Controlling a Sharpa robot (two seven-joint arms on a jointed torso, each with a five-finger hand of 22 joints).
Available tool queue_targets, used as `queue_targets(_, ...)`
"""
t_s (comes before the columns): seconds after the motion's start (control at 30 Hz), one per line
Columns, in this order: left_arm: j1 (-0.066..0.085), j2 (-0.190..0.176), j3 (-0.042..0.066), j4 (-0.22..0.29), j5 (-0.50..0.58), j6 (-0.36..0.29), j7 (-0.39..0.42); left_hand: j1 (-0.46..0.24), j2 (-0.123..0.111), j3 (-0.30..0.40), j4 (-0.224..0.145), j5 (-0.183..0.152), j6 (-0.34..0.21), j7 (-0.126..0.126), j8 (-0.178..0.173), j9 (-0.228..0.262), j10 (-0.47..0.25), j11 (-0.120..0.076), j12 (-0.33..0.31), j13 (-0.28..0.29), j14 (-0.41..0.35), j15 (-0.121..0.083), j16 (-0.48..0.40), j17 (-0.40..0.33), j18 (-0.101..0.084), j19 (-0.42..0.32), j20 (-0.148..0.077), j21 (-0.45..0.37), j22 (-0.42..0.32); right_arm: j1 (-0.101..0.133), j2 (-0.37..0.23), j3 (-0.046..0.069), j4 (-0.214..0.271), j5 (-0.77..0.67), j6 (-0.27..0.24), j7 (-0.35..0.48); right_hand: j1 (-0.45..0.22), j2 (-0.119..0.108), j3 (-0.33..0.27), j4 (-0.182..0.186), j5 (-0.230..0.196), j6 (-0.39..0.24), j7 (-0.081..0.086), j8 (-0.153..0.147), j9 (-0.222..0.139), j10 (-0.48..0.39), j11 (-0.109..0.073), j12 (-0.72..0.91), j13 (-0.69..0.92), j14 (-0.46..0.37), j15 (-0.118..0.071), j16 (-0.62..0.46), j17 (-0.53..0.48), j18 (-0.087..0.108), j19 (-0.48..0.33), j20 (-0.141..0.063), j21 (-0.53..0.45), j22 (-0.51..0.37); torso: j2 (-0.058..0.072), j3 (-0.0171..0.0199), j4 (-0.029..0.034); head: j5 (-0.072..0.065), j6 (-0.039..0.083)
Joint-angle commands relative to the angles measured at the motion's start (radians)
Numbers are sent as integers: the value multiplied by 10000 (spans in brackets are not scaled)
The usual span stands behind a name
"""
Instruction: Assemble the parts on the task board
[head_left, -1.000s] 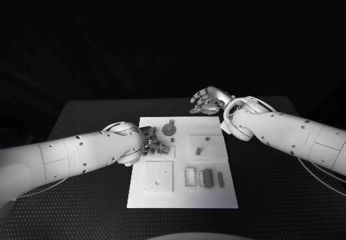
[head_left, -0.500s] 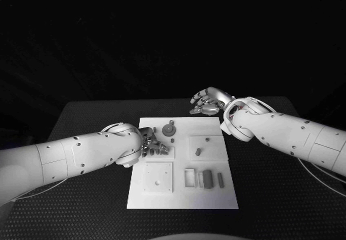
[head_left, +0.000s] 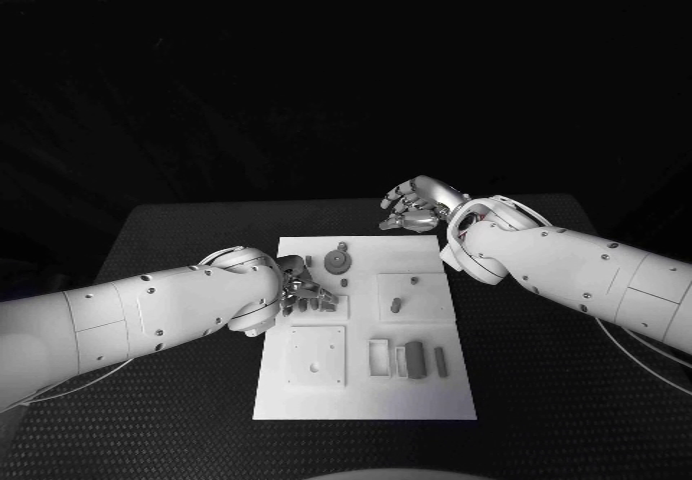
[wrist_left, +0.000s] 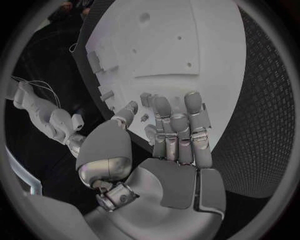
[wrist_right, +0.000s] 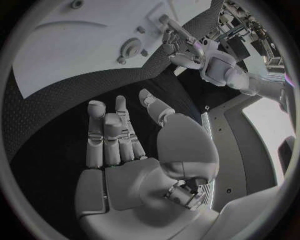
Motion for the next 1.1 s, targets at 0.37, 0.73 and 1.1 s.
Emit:
queue_targets(0.37, 109, 187, 31, 68, -1022, 34, 14, -20, -121, -48, 290, -24, -28, 41, -111, 15, -101, 14, 24, -27, -106, -6, 1, -50, 58, -91, -4, -83, 192, -7, 23, 4, -16, 6, 167, 77, -117, 1, 0, 28, 17, -25, 104, 45, -14, -4, 60, -52, 15, -68, 7, 34, -15, 612, -9, -67, -52, 154, 7, 10, -7, -18, 32)
queue_targets(0.73, 111, 399, 32, -46, -1022, 193, -17, 9, -133, -47, 591, -22, -26, 40, -136, 41, -114, 13, 36, -30, -121, -8, 21, -66, 70, -101, -8, -91, 199, -10, 52, 4, -21, 6, 185, 76, -122, -1, 3, 26, 17, -30, 104, 47, -18, -8, 61, -54, 16, -69, 8, 34, -17, 612, -8, -68, -55, 154, 6, 20, -10, -38, 25)
queue_targets(1.1, 106, 505, 21, -144, -1053, 379, -51, 207, 39, -219, 667, -24, -67, 58, -182, 63, -154, 29, 35, -38, -155, 5, 31, -87, 65, -142, 3, -87, 210, -10, 59, 4, -21, 10, 197, 77, -129, 1, 6, 28, 17, -33, 105, 49, -22, -10, 61, -54, 17, -69, 9, 35, -19, 612, -7, -68, -57, 155, 9, 8, -11, -68, 24)
